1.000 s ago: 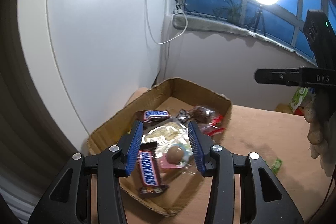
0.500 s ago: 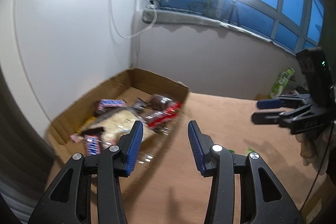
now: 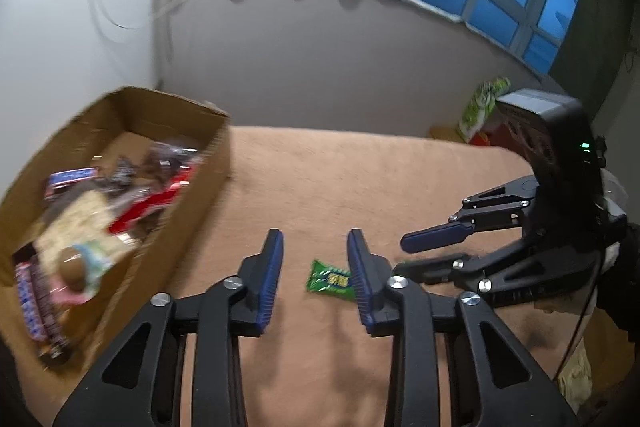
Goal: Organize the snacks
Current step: 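Withdraw both tools from the box toward the two green candies, then grasp the pale green candy with the right gripper while the left grasps the dark green candy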
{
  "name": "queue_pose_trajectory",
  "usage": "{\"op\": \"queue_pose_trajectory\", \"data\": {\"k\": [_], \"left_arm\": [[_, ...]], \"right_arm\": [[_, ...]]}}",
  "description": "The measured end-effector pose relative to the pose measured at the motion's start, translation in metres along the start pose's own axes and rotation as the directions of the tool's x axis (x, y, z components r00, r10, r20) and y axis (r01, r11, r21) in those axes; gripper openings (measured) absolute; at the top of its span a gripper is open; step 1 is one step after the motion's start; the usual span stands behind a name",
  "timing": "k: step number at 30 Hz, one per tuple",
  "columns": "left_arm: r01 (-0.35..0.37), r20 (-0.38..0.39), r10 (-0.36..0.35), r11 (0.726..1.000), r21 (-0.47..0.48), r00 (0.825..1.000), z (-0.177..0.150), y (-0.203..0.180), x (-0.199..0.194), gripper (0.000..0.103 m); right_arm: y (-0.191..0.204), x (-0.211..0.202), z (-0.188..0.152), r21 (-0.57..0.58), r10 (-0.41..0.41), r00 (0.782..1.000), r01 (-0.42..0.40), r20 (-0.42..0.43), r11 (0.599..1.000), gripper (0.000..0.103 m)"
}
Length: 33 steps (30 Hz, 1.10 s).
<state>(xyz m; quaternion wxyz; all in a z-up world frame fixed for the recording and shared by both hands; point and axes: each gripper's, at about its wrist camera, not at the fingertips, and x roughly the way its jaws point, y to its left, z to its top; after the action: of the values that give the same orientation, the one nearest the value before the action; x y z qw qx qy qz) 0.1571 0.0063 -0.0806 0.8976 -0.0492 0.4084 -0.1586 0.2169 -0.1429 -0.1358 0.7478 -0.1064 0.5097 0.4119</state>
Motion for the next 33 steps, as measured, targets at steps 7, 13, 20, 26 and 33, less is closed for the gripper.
{"op": "queue_pose_trajectory", "data": {"k": [7, 13, 20, 26, 33], "left_arm": [[0.026, -0.133, -0.019, 0.998, 0.052, 0.991, 0.012, -0.017, 0.056, 0.015], [0.017, -0.217, -0.005, 0.998, 0.054, 0.976, 0.011, -0.016, 0.080, 0.012], [0.017, -0.236, -0.003, 0.998, 0.057, 0.972, -0.001, -0.010, 0.070, 0.011], [0.059, -0.233, -0.053, 0.998, 0.018, 0.971, -0.012, -0.005, 0.055, 0.011], [0.059, -0.189, -0.039, 0.994, 0.097, 0.981, -0.027, -0.016, 0.034, 0.047]], "right_arm": [[-0.010, 0.010, -0.001, 0.000, 0.004, 1.000, -0.004, -0.024, 1.000, 0.032], [-0.013, 0.015, 0.002, 0.009, 0.021, 0.999, -0.021, -0.044, 1.000, 0.031], [-0.015, 0.008, -0.010, 0.051, 0.056, 0.997, -0.053, -0.060, 0.997, 0.031], [-0.007, 0.006, -0.023, 0.061, 0.095, 0.994, -0.092, -0.060, 0.994, 0.031], [0.021, 0.007, -0.029, -0.052, -0.022, 0.999, 0.020, -0.036, 0.998, 0.043]]}}
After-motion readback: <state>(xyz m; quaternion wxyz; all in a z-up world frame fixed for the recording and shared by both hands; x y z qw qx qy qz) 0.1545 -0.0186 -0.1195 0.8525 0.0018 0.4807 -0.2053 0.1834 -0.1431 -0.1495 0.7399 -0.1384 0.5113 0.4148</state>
